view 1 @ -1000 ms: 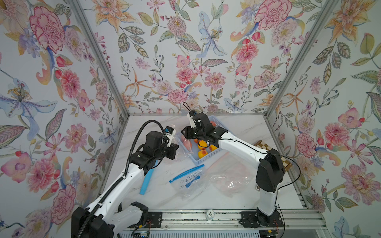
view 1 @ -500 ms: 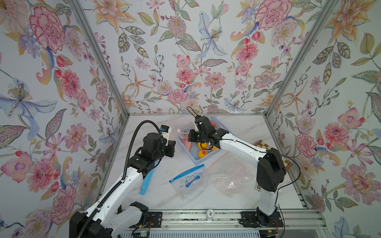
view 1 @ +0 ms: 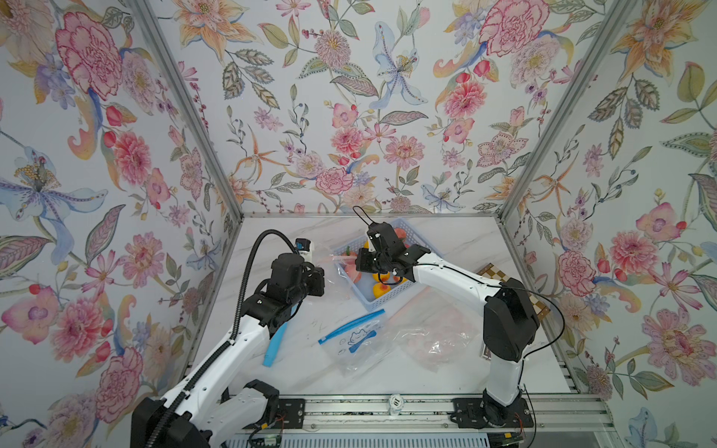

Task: Place the peach in a zip-top bag and seal the zipper
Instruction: Open the zipper of the food storage bag at the center of the board, then pick up the peach from the basket.

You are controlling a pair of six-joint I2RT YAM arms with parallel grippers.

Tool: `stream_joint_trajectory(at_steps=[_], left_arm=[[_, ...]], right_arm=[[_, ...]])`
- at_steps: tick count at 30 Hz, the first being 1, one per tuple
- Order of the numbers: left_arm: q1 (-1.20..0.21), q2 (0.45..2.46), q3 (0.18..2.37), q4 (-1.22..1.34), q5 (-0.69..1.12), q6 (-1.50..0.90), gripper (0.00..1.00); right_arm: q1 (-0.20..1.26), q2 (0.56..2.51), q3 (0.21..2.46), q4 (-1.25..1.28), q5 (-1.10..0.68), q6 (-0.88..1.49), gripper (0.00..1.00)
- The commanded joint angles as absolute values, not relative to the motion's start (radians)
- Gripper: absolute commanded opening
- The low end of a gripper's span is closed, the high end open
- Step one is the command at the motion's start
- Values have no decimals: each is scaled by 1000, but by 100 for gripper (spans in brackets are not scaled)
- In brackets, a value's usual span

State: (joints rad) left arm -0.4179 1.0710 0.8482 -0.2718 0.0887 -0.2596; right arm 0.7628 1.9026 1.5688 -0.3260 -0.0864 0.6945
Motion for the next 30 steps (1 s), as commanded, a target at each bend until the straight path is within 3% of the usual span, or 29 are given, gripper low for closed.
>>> stream_joint_trajectory(at_steps=[1,8,11,18,30], left_arm=[[-410,1098,889,-336,53,-267,0],[-410,1200,959,-382,79,-249,0],[-409,1227,978,-380,95,-249,0],[-410,1235,997,-348,141,-264,0],[-410,1251,1008,-382,194,-302,0]], right_arm=[[769,1866,1553,-344,-73,672,20],[784,1804,1550,-341,-77,619,48],[780,1761,1537,-345,-58,604,55],[712,1719,1491,-428,24,627,61],[647,1904,1579,-591,59,549,72]])
